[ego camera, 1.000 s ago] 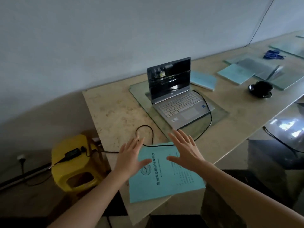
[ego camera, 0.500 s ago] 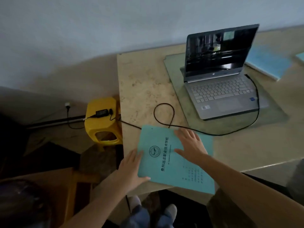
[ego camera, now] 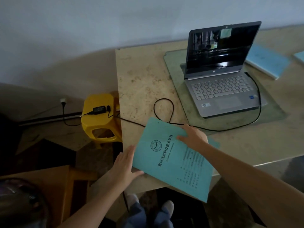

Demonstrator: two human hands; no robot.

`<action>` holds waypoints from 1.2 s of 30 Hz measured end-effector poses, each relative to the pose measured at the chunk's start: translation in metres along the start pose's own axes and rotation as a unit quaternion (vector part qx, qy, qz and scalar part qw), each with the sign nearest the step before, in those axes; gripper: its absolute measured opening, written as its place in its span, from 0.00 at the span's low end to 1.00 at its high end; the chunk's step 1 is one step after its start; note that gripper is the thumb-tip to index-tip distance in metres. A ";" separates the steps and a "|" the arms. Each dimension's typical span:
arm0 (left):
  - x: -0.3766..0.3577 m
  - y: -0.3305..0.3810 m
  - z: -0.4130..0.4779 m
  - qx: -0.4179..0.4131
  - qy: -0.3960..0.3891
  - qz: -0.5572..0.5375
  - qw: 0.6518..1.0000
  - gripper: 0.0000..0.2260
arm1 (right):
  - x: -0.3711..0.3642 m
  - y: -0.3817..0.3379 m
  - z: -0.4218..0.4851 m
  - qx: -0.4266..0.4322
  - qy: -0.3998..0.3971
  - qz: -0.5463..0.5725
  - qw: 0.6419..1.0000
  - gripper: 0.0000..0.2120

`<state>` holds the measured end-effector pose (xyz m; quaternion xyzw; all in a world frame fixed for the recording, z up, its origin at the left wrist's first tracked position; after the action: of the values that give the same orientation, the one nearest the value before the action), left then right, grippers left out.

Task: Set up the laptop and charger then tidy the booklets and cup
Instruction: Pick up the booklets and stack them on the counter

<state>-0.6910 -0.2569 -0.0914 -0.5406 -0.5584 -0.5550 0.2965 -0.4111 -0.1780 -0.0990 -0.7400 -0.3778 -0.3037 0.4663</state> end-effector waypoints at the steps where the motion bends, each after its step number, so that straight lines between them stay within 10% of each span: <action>1: 0.004 -0.005 0.002 0.025 0.013 -0.030 0.999 0.46 | 0.002 0.006 -0.003 -0.028 0.011 0.030 0.999 0.21; 8: 0.022 -0.022 0.021 0.211 0.112 -0.248 0.939 0.38 | -0.009 0.017 -0.013 -0.090 -0.001 0.276 0.957 0.13; 13: -0.001 -0.053 0.025 0.350 0.101 -0.575 0.733 0.36 | -0.006 0.015 -0.028 -0.080 -0.006 0.445 0.892 0.04; 17: -0.009 -0.054 0.026 0.393 0.077 -0.643 0.653 0.33 | -0.002 0.011 -0.037 -0.062 -0.021 0.485 0.872 0.03; 21: -0.014 -0.033 0.029 0.382 0.030 -0.717 0.583 0.05 | 0.005 0.017 -0.041 -0.075 -0.014 0.547 0.834 0.04; 28: -0.009 -0.009 0.034 0.361 -0.010 -0.652 0.666 0.13 | 0.015 -0.005 -0.040 -0.084 -0.004 0.700 0.709 0.08; 32: 0.002 0.041 0.055 0.238 -0.077 -0.534 0.808 0.10 | 0.024 -0.013 -0.043 -0.079 -0.009 0.732 0.676 0.13; 36: 0.006 0.065 0.071 0.218 -0.084 -0.536 0.811 0.20 | 0.041 -0.016 -0.046 -0.036 -0.059 0.734 0.676 0.14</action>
<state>-0.6125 -0.2021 -0.0812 -0.1217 -0.8887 -0.4418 0.0141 -0.4070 -0.2042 -0.0412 -0.8121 0.2710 0.1665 0.4892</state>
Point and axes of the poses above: each hand's wrist, its own z-axis towards the middle knuckle, its own x-axis out of the back of the hand, y = z × x, the point moved 10 cm from there along z, towards the middle knuckle, and after that the axes turned 8 degrees about z, right-handed, at the moved point
